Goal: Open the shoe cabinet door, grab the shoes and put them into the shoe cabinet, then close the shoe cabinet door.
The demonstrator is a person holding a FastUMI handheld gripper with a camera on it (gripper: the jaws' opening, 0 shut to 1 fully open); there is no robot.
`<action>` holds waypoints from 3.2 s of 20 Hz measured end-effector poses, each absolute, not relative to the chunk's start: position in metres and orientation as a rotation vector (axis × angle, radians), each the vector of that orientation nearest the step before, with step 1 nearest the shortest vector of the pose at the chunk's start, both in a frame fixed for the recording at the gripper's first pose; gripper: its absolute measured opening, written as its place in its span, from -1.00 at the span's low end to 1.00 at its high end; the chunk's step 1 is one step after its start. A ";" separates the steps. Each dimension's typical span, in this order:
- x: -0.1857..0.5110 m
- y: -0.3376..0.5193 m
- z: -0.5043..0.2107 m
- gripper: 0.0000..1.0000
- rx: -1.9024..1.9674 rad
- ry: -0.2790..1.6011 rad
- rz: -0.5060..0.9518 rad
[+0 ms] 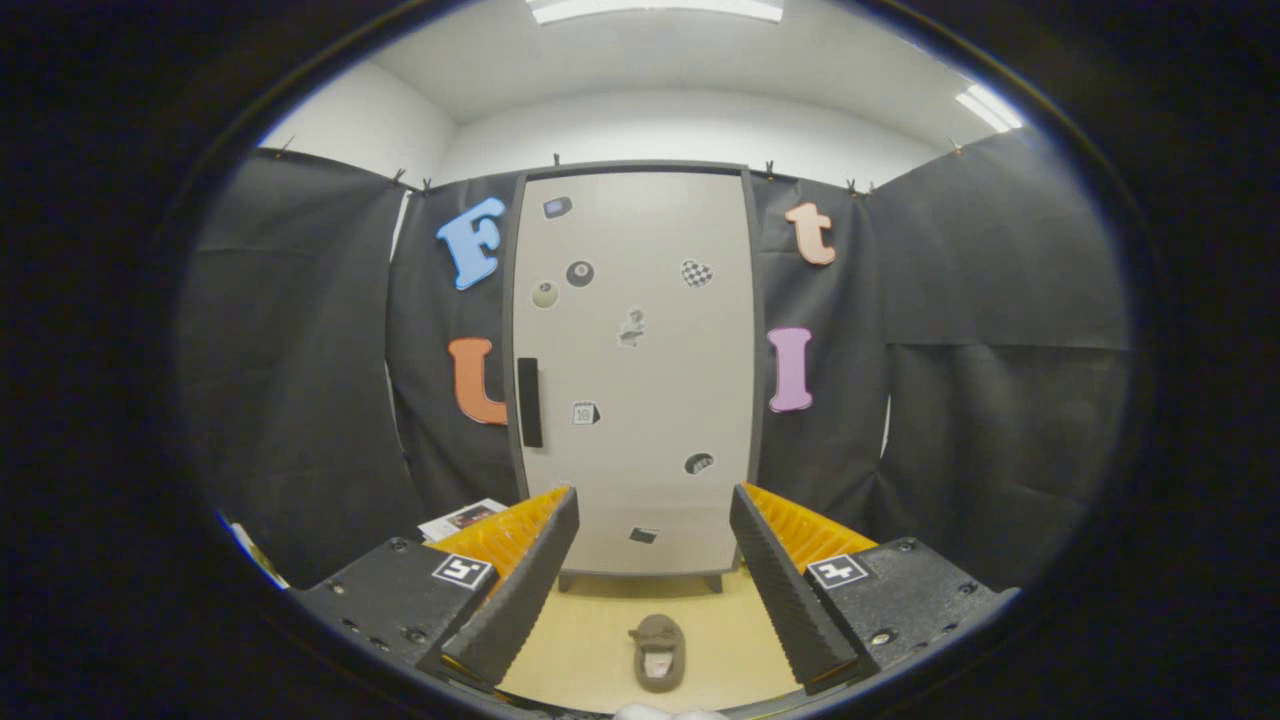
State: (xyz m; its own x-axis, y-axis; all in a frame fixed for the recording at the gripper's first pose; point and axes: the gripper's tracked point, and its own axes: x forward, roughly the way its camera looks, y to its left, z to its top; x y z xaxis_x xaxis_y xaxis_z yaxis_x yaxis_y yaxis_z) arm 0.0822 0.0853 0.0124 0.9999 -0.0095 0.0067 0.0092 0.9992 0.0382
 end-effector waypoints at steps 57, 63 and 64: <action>0.071 -0.026 -0.005 -0.80 0.021 0.054 0.025; 0.065 -0.091 -0.006 -0.91 0.001 0.058 -0.015; 0.067 -0.100 -0.006 -0.92 0.004 0.056 -0.026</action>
State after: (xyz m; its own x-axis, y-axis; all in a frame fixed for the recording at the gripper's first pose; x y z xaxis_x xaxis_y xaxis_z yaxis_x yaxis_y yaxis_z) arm 0.0666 -0.1003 -0.0062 0.9981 -0.0263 -0.0564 0.0265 0.9996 0.0037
